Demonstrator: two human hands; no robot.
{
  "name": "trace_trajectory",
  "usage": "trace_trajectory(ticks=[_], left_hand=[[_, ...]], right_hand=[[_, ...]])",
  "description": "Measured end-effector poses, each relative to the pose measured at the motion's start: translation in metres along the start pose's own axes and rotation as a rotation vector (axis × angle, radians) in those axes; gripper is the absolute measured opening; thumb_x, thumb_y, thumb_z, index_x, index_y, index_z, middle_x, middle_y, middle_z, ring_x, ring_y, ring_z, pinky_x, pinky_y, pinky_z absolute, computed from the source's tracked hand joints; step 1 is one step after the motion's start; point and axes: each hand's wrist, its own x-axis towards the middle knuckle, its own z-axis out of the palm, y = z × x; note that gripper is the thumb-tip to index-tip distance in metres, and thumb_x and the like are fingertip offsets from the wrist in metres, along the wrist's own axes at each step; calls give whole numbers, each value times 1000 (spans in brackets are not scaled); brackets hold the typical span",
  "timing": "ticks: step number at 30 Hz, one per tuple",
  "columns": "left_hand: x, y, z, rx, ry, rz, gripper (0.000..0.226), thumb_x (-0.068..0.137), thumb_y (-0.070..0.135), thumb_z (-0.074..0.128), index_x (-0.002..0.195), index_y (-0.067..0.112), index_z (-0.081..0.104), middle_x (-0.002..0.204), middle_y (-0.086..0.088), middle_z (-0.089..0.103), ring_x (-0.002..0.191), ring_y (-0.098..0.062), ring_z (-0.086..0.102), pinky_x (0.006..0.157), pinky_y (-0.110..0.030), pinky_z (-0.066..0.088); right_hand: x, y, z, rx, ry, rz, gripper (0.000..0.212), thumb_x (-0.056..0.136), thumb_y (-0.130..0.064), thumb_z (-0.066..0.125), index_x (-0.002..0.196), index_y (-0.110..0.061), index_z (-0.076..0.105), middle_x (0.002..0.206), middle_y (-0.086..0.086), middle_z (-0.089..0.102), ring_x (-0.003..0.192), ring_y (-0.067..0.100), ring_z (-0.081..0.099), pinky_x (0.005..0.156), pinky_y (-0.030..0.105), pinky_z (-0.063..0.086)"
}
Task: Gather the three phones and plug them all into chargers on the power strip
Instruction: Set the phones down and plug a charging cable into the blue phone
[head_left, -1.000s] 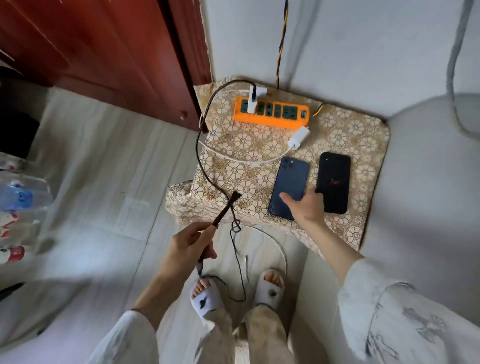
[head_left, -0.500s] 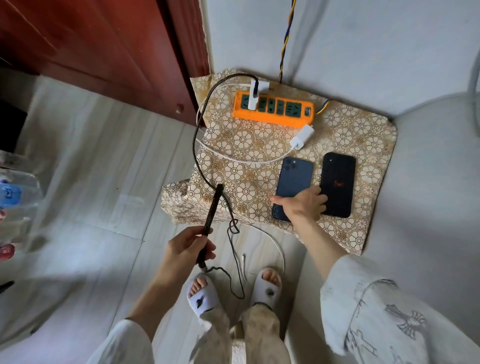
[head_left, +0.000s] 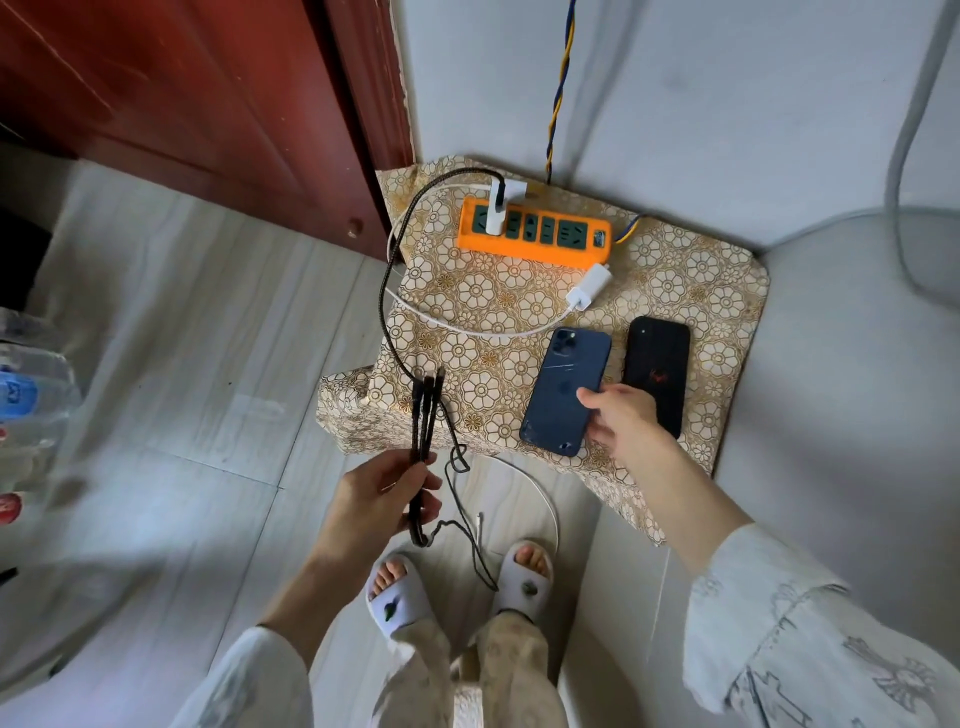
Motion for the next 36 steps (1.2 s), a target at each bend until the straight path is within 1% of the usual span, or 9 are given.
trace_trajectory(ticks=[3, 6, 9, 14, 20, 24, 27, 31, 36], left_hand=[[-11, 12, 2, -8, -20, 0, 19, 92, 9, 47, 102, 13, 61, 72, -8, 58, 59, -20, 57, 72, -42, 54], [-27, 31, 5, 6, -32, 20, 22, 94, 23, 44, 95, 8, 60, 63, -6, 53, 53, -17, 55, 67, -40, 52], [-53, 57, 6, 2, -32, 53, 24, 94, 19, 44, 90, 2, 60, 68, -8, 59, 57, -18, 58, 65, -33, 55], [-113, 112, 6, -41, -88, 196, 19, 91, 1, 45, 93, 12, 61, 78, 0, 72, 61, -13, 65, 60, -26, 58], [-187, 167, 14, -31, -126, 368, 18, 90, 20, 50, 98, 7, 60, 63, 0, 65, 52, -17, 55, 53, -27, 51], [-229, 198, 18, -25, -174, 452, 16, 89, 16, 53, 88, 13, 69, 65, 0, 67, 51, -14, 59, 54, -27, 55], [-253, 215, 22, 95, -28, 581, 17, 83, 12, 62, 69, 17, 71, 59, -1, 62, 55, -14, 58, 61, -31, 56], [-276, 237, 23, 179, 174, 777, 8, 73, 17, 72, 66, 20, 70, 69, -7, 74, 71, -21, 71, 71, -37, 55], [-295, 252, 22, 63, 59, 822, 11, 75, 17, 71, 67, 25, 72, 63, 11, 72, 61, 2, 63, 60, -11, 48]], right_hand=[[-25, 0, -7, 56, -85, -30, 16, 80, 2, 64, 94, -2, 58, 109, 21, 64, 95, 33, 64, 82, 43, 54], [-64, -5, -16, 205, -205, -51, 11, 81, 2, 61, 82, -7, 56, 94, 15, 64, 75, 21, 63, 65, 30, 52], [-107, -16, -32, 326, -294, -88, 12, 82, 1, 61, 88, -7, 54, 86, 10, 66, 74, 19, 64, 66, 28, 53], [-182, -54, -79, 476, -381, -195, 10, 83, -3, 60, 83, -11, 55, 80, 5, 72, 67, 14, 70, 60, 23, 58], [-263, -112, -130, 614, -468, -286, 12, 82, -4, 61, 80, -14, 55, 71, -1, 75, 67, 14, 72, 55, 23, 56], [-317, -144, -152, 603, -544, -411, 8, 84, -6, 59, 80, -13, 56, 71, -1, 75, 67, 14, 72, 53, 23, 56], [-356, -162, -163, 623, -610, -476, 11, 86, -9, 57, 77, -15, 55, 71, -2, 75, 67, 12, 71, 56, 24, 56], [-394, -175, -169, 695, -631, -505, 14, 84, -8, 59, 74, -15, 53, 71, -1, 75, 73, 15, 70, 62, 26, 54], [-419, -179, -166, 744, -690, -521, 15, 83, -8, 61, 71, -16, 55, 71, 0, 75, 69, 15, 72, 56, 24, 56]])
